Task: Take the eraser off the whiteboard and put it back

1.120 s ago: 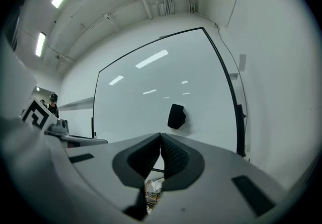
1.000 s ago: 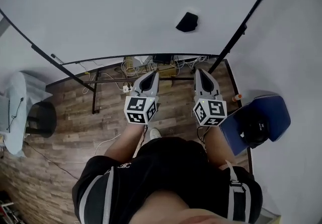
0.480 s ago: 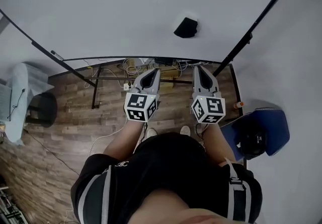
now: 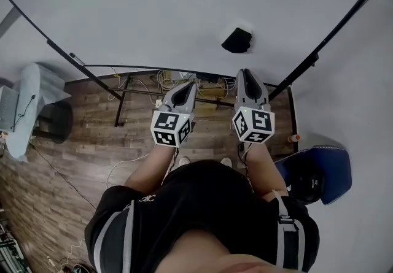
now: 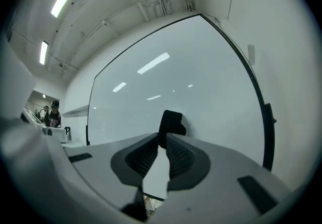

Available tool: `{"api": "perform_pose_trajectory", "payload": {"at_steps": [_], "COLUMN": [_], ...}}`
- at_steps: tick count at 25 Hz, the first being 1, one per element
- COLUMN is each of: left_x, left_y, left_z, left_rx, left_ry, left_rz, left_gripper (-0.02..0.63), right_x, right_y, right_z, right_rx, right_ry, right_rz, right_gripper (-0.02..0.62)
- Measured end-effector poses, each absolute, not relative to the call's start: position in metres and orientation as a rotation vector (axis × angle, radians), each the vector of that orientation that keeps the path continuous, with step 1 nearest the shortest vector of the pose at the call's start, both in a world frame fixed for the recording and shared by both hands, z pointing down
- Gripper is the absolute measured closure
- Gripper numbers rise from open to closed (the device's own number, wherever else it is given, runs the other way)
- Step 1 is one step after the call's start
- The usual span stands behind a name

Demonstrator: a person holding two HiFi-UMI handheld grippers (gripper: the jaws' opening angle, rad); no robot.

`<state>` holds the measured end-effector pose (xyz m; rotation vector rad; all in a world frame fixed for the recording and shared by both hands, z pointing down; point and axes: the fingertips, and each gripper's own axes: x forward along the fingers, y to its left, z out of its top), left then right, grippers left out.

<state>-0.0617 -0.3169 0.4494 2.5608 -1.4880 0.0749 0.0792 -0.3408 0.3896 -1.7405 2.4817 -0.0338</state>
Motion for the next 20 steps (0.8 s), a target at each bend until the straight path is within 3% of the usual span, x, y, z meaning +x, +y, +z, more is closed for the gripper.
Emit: {"api": "perform_pose_trajectory", "payload": {"at_steps": [5,20], "left_x": [-0.077,-0.111], "left_y": [-0.325,-0.345], "left_z": [0.453,0.454], "left_rx": [2.525,2.444], "left_ry": [-1.526,-1.634], "left_rz": [0.076,0.058], "left_gripper": [0.597,0.597], "right_x": [0.074,0.072], "right_y": [-0.372,-0.437], "right_z": [0.381,0.384], "right_rx": [-1.754,-1.85], "right_ry": [2.436,2.351], "right_rz": [-0.002,-0.124], "right_gripper": [0.484,0.453]}}
